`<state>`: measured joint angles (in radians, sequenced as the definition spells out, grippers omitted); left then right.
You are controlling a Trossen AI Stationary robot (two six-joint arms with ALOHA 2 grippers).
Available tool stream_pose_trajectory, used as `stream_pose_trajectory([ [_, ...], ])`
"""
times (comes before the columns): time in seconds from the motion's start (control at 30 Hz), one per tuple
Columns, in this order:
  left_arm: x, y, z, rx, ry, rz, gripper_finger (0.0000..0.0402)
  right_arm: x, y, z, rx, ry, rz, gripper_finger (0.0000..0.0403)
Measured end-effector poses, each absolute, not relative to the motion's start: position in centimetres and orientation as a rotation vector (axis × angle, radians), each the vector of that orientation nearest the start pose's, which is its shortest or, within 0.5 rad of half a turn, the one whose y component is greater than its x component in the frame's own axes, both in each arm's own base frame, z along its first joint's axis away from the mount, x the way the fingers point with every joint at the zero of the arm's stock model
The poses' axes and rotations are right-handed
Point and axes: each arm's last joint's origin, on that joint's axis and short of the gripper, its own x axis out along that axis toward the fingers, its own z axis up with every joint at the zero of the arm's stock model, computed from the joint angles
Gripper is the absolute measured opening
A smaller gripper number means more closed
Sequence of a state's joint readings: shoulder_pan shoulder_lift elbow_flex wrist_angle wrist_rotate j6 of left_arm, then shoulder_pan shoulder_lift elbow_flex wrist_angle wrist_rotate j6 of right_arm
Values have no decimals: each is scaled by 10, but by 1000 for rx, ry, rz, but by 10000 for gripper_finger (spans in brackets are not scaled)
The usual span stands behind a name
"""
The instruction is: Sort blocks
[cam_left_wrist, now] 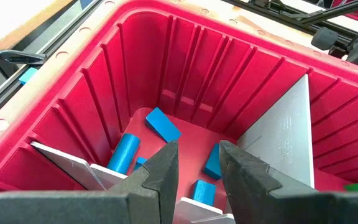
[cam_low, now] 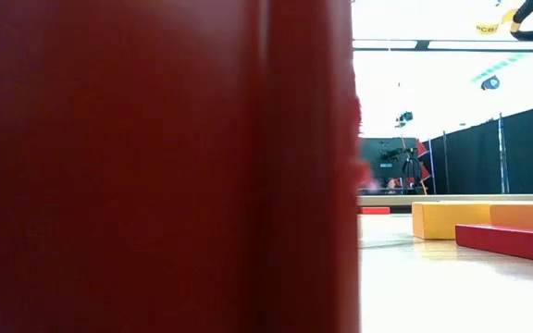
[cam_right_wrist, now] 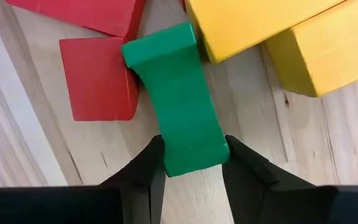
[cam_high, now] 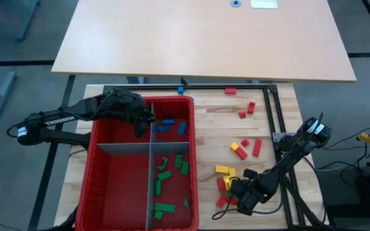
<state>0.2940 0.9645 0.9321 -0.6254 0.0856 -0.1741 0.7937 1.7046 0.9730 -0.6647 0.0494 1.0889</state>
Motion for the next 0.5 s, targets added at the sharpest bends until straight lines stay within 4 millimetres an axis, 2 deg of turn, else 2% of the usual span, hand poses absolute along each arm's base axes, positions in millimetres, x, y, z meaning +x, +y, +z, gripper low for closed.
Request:
stream_pose_trajectory([
  [0.5, 185, 53, 313, -292, 629, 257, 103, 207, 207, 152, 292, 1404, -170, 107],
])
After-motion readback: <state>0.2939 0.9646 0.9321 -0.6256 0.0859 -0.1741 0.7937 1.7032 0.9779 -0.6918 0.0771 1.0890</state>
